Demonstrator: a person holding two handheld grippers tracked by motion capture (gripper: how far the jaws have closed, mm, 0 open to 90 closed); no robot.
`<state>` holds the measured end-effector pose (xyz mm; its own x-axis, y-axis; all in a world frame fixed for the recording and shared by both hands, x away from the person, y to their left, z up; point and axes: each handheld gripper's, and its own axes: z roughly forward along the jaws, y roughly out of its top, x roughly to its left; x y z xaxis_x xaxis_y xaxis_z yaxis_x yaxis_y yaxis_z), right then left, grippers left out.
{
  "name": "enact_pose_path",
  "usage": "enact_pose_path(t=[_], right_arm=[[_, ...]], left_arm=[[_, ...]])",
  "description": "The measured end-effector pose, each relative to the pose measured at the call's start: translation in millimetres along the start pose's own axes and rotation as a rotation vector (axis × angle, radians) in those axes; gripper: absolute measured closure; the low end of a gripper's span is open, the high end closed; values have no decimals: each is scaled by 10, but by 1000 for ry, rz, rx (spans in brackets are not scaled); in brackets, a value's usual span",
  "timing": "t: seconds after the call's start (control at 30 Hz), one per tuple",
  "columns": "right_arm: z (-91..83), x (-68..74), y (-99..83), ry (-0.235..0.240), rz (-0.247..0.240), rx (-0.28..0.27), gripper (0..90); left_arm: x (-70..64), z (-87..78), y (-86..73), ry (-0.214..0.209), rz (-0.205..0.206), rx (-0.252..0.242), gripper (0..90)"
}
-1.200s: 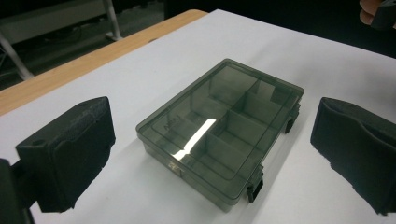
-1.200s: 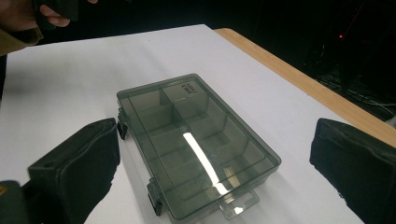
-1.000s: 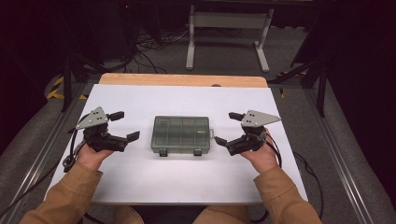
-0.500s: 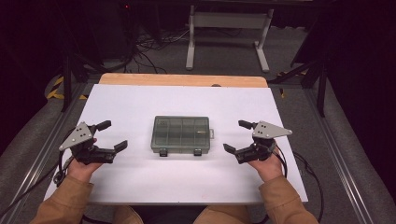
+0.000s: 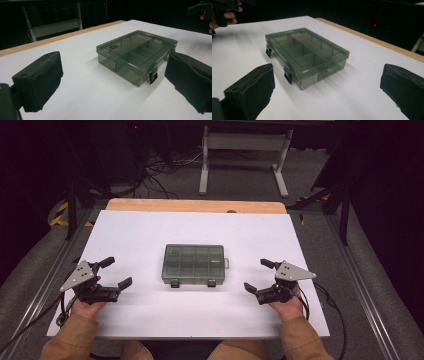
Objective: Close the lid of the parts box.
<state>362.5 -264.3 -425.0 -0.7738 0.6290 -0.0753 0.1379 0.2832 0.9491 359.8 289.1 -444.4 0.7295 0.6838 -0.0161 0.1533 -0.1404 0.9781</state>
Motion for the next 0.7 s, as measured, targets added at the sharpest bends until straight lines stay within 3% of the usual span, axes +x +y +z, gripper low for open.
enact_pose_path(t=[0.13, 0.43, 0.7], right_arm=[[-13, -5, -79, -8, 1, 15, 2], [-77, -11, -260, -29, 33, 31, 2], [-79, -18, -274, -26, 62, 18, 2]], left_arm=[[8, -11, -65, 9, 16, 13, 22], [41, -21, -187, 2, -5, 40, 16], [42, -15, -202, -9, -41, 40, 8]])
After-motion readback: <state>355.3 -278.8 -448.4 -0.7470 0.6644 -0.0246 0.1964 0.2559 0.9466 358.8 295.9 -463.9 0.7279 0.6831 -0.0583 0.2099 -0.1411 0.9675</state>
